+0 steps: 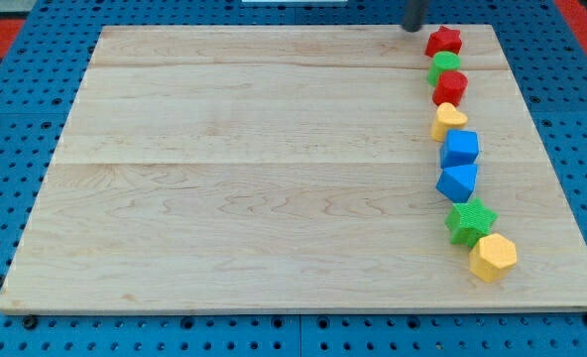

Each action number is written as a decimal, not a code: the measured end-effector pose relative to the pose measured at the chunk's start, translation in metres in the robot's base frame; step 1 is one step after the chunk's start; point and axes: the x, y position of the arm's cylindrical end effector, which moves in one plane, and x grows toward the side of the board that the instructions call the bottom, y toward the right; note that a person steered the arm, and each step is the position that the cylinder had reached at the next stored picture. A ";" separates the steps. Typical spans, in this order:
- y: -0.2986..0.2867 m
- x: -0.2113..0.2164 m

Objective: Push the hexagon slightly to left

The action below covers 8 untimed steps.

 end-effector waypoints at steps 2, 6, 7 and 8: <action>-0.106 0.001; -0.220 0.182; -0.206 0.331; -0.166 0.427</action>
